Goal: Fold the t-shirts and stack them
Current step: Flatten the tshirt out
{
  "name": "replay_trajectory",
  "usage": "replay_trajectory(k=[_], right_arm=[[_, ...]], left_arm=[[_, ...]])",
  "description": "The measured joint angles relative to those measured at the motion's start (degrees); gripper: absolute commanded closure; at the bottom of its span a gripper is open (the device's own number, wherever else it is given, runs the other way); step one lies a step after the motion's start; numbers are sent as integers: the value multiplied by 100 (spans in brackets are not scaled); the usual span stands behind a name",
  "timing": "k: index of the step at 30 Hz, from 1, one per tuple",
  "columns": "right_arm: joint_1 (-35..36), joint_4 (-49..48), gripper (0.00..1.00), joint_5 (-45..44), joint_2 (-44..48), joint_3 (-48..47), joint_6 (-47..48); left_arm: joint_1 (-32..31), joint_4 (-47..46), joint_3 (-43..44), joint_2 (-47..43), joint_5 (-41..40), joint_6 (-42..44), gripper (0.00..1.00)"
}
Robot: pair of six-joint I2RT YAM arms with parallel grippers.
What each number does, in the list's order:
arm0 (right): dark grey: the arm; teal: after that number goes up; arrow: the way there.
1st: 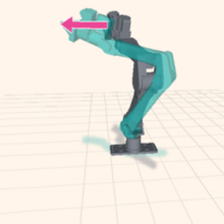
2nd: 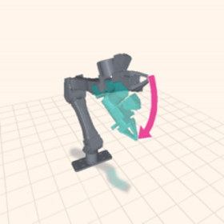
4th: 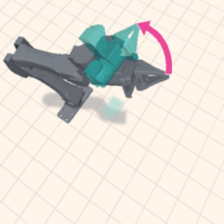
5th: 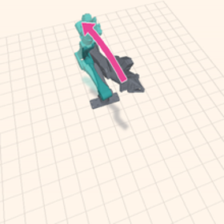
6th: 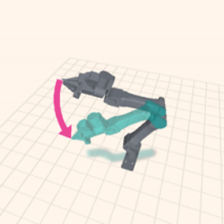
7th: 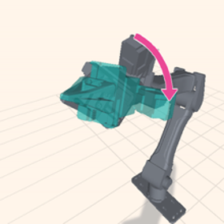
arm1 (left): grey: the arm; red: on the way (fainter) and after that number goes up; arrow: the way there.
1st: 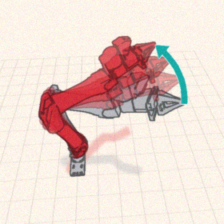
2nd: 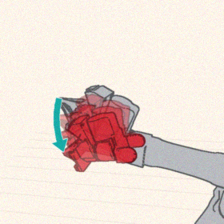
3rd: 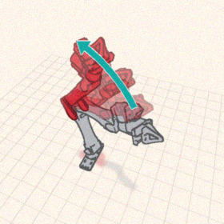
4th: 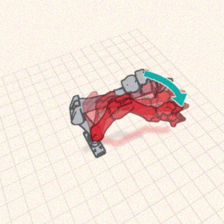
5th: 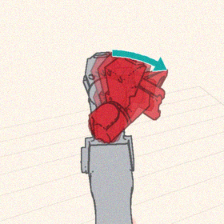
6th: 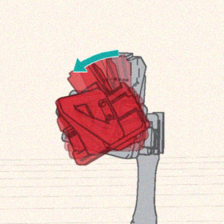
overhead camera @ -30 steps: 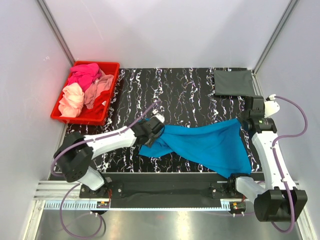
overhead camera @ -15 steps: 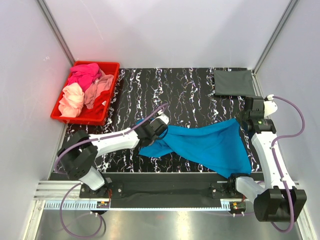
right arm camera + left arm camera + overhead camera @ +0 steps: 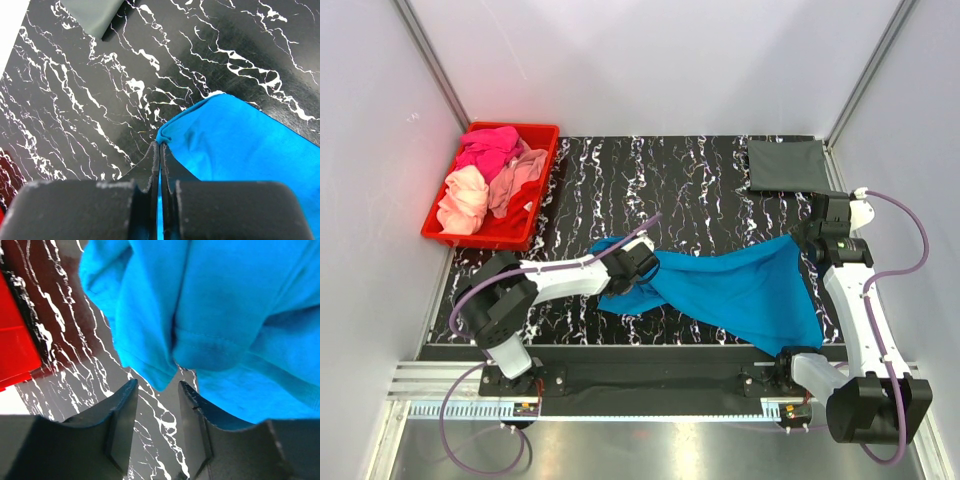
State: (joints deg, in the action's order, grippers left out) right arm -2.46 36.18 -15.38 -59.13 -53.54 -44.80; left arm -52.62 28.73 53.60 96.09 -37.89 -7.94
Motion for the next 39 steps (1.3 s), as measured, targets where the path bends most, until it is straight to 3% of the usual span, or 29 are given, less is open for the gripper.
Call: replay_trajectory(k=[7, 11, 17, 20, 21, 22, 32, 36, 39], right_arm=[[-24, -87, 100, 114, 0, 48, 7], [-37, -101, 100, 151, 0, 57, 7], [-81, -105, 100, 155, 0, 57, 17], [-98, -105, 100, 160, 0, 57, 26], [-98, -105, 100, 157, 2, 57, 26], [-98, -105, 100, 160, 2, 57, 28], [-120, -103, 100, 284, 61, 55, 140], [-131, -11, 100, 472, -7, -83, 302], [-133, 13, 100, 612, -70, -306, 389]], left_arm=[[0, -155, 0, 0, -33, 131, 63], [0, -144, 9, 94, -33, 186, 73], [0, -105, 39, 328, -39, 190, 72], [0, -94, 59, 350, -94, 184, 88], [0, -98, 72, 352, -127, 177, 98], [0, -101, 81, 352, -151, 160, 100], [0, 323, 275, 179, -507, -116, 100], [94, 1121, 977, -496, -369, -555, 100], [542, 1453, 1821, -1349, 107, -911, 100]])
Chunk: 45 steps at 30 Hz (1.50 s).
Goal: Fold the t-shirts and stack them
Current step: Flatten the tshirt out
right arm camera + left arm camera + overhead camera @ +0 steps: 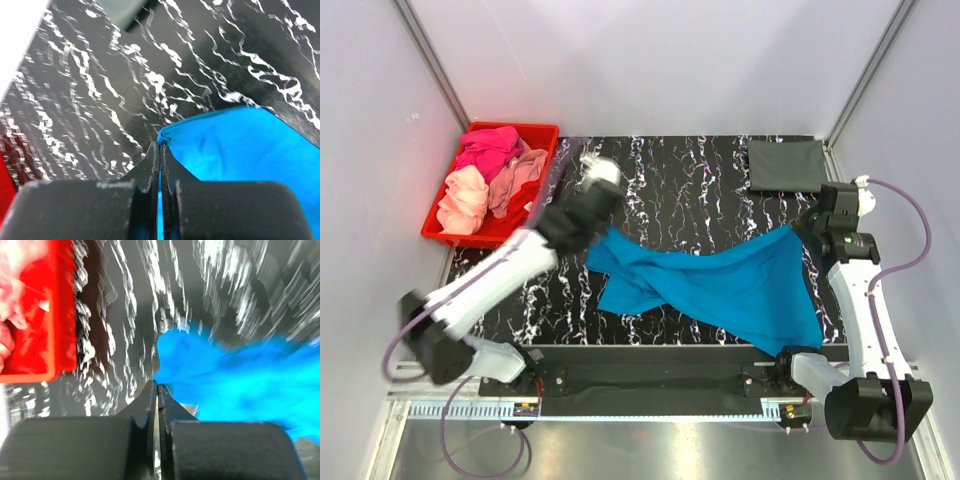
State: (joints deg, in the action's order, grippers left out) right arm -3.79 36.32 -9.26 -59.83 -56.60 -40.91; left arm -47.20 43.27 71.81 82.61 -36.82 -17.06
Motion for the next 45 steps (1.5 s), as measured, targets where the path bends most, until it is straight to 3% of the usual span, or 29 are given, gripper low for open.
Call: replay_trajectory(k=[4, 8, 17, 22, 33, 41, 45], right_arm=[[0, 129, 100, 66, -9, -520, -13], [0, 365, 100, 79, -90, -1558, -140], [-2, 503, 100, 299, -151, -4439, -393], [-2, 415, 100, 841, 68, -5458, -511], [-2, 1578, 100, 1029, 1521, -6979, -649], [-2, 1932, 100, 977, 1530, -7436, -595], [-2, 1622, 100, 693, 1104, -6782, -380]], left_arm=[[1174, 278, 1095, -1176, 837, -439, 100], [2120, 739, 2483, -1543, 1530, -776, 100], [2428, 1012, 5042, -1427, 1971, -1244, 100], [2435, 612, 5193, -1958, 2168, -1421, 100], [2435, 223, 5805, -3198, 3375, -2100, 100], [2439, 219, 6078, -2929, 3375, -1729, 100], [2441, 133, 6116, -2149, 2894, -1178, 100]])
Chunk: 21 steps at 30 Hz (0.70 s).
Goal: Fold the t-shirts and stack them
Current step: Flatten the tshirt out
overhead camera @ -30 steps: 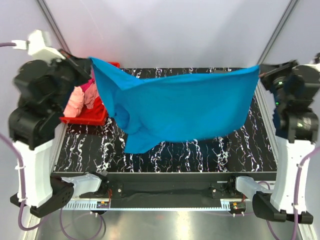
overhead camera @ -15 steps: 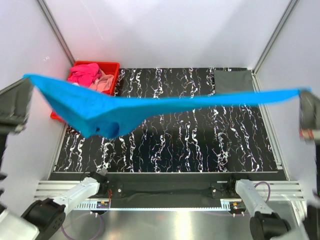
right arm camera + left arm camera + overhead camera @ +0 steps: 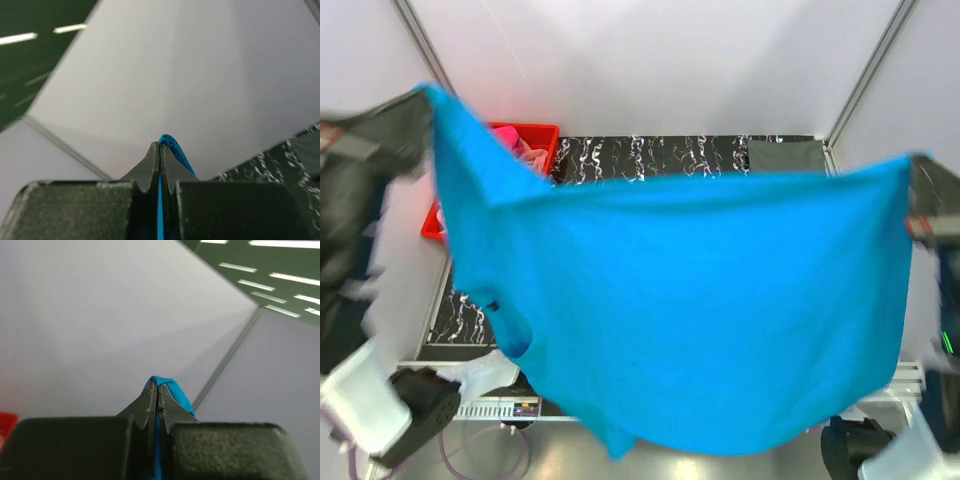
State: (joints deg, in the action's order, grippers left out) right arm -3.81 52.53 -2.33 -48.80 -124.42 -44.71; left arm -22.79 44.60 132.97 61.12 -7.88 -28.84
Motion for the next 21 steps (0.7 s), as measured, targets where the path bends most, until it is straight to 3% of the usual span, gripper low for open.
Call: replay_trajectory(k=[7, 11, 16, 21], right_arm=[[0, -1845, 100, -254, -898, 3399, 111], [0, -2474, 100, -262, -1104, 5442, -15], [0, -3593, 100, -310, -949, 7149, -271], [0, -4975, 100, -254, -1530, 8076, -431]], left_arm=[[2, -1239, -1692, 1622, -354, 564, 100], [4, -1930, -3563, 2094, -365, 741, 100], [59, -2398, -5128, 2138, -483, 809, 100], [376, -2992, -5523, 2555, -404, 730, 100]])
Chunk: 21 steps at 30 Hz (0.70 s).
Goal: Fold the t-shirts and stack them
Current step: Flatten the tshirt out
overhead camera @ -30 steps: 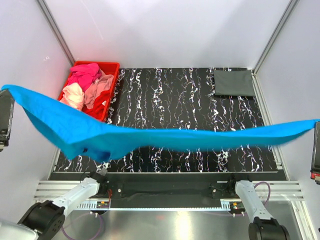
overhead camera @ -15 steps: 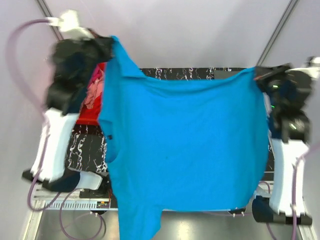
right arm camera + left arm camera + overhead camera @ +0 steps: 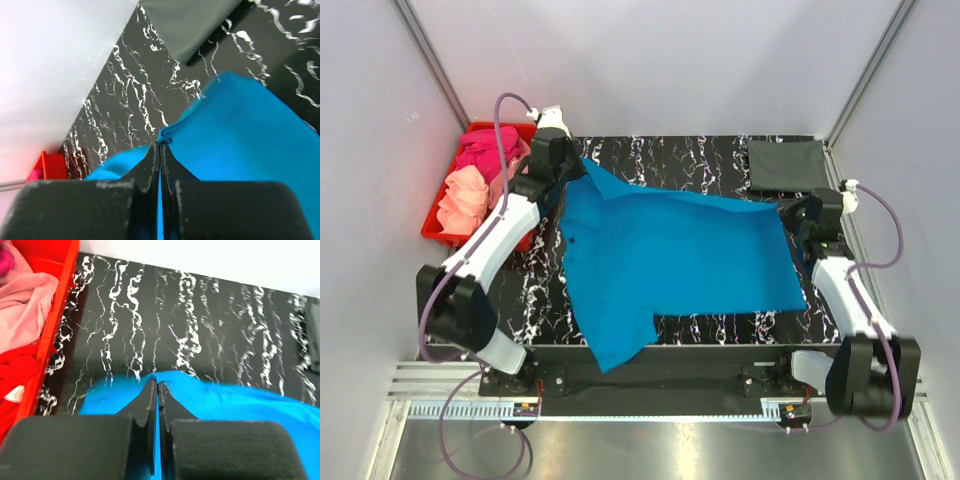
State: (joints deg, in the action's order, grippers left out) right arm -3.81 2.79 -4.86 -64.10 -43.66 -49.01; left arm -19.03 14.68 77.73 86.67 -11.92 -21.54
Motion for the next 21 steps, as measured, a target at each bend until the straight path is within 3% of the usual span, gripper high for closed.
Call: replay_trajectory(k=[5, 11, 17, 21], right_arm=[[0, -927, 100, 271, -1108, -98, 157], [-111, -1014, 100, 439, -1998, -1021, 632], [-339, -367, 100, 568, -2164, -1880, 1025], [-343, 568, 100, 656, -1687, -2304, 1252]], left_arm=[[295, -284, 0, 662, 348, -247, 100], [560, -48, 216, 973, 678, -697, 100], [957, 315, 507, 852, 728, -898, 100], [1043, 684, 514, 232, 680, -892, 100]])
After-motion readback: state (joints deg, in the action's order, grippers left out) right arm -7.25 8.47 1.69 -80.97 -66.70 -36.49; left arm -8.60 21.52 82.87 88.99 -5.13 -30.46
